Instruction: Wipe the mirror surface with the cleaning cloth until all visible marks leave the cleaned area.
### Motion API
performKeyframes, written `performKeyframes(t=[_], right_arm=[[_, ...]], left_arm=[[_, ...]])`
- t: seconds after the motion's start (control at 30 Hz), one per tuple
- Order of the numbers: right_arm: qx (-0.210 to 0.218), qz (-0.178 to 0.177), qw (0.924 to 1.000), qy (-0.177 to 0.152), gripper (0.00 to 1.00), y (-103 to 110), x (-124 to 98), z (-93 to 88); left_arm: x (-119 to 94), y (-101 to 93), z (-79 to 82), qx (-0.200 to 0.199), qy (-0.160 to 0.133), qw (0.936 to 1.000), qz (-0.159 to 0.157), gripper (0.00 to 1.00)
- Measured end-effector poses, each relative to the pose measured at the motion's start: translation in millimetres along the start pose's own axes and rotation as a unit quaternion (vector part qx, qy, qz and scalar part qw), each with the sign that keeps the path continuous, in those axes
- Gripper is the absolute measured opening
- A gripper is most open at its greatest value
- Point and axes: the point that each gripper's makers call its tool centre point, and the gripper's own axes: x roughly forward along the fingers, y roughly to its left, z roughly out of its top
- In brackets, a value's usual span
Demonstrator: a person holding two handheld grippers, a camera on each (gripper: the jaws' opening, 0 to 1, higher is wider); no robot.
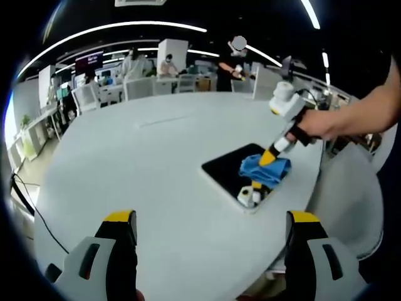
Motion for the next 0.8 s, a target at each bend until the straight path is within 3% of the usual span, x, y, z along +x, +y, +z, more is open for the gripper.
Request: performKeyframes(t=[0.8], right_arm=[[0.001, 0.001, 1.0000, -0.009, 0.00, -10.7, 14.8, 42.1]], left_arm=[[-3.2, 3.3, -9.2, -0.012, 0.013, 0.9998, 0.009, 0.99]])
